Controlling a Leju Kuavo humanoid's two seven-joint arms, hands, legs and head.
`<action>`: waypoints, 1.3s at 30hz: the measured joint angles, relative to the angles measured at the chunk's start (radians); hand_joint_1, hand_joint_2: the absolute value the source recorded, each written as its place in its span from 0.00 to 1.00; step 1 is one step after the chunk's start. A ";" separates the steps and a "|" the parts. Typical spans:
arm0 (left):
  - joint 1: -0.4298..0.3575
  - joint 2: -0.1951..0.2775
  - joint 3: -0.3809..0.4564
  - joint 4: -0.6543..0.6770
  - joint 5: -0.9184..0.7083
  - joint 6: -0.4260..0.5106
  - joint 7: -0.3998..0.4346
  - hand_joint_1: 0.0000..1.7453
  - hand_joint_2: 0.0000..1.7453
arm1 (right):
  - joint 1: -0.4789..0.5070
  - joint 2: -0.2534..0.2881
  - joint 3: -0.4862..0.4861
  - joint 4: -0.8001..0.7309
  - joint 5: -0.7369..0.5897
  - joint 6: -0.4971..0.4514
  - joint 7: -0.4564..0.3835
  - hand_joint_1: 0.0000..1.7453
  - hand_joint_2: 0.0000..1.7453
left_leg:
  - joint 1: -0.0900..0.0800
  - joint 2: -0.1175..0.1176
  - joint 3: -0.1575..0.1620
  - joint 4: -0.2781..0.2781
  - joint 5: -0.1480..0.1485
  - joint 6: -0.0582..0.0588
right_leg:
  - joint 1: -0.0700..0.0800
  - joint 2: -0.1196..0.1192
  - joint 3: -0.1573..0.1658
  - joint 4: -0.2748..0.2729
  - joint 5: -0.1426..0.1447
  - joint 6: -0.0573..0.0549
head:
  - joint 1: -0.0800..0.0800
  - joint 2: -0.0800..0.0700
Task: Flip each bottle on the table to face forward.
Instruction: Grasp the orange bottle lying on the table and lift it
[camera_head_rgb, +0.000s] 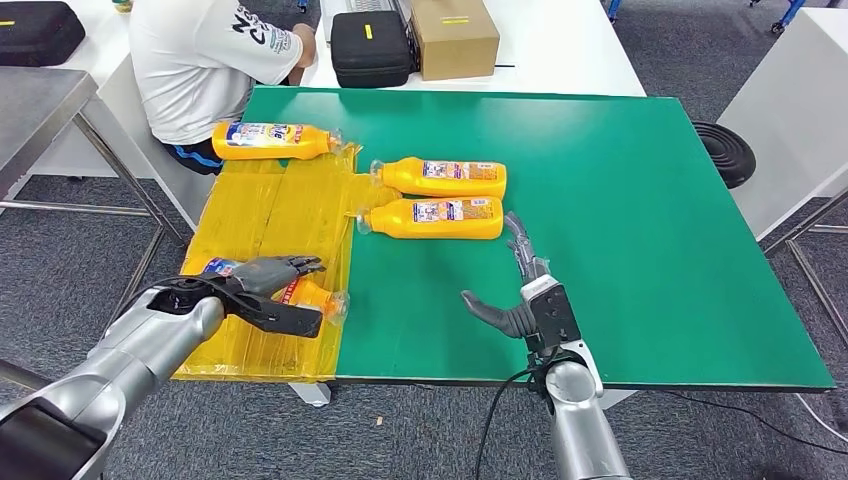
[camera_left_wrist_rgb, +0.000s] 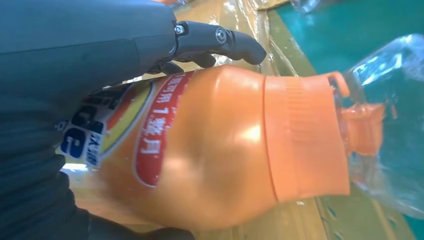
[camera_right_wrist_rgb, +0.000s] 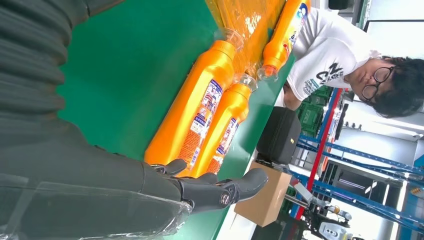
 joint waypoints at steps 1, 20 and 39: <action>-0.002 0.009 -0.003 -0.009 0.010 -0.018 -0.011 0.00 0.00 | 0.000 -0.001 0.000 0.001 0.000 0.000 -0.001 0.00 1.00 | 0.000 0.000 0.000 0.000 0.000 0.000 | 0.000 0.000 0.000 0.000 0.000 0.000 | 0.000 0.000; 0.034 0.145 -0.064 -0.232 0.100 -0.087 -0.022 0.00 0.00 | -0.001 -0.006 0.000 0.003 -0.003 0.012 -0.001 0.00 1.00 | 0.000 0.000 -0.001 0.000 0.000 0.000 | 0.000 0.000 -0.001 0.000 0.000 0.000 | 0.000 0.000; 0.164 0.045 0.085 -0.351 0.348 0.133 -0.264 0.00 1.00 | 0.000 -0.004 0.003 0.009 0.006 0.024 0.018 0.00 1.00 | 0.000 0.000 -0.002 0.000 0.000 0.000 | 0.000 0.000 -0.002 0.000 0.000 0.000 | 0.000 0.000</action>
